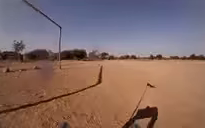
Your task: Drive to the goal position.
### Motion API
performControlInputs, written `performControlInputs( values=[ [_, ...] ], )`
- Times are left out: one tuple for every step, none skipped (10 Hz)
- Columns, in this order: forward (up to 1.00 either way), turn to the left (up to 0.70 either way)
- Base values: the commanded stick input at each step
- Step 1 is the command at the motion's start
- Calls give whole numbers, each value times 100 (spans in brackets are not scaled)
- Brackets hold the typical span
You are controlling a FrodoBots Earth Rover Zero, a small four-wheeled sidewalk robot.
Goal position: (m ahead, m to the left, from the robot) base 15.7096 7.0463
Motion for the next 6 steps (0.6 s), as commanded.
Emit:
performControlInputs(
  values=[
    [70, 0],
    [70, 0],
    [70, 0],
    [70, 0],
    [70, 0],
    [70, 0]
  ],
)
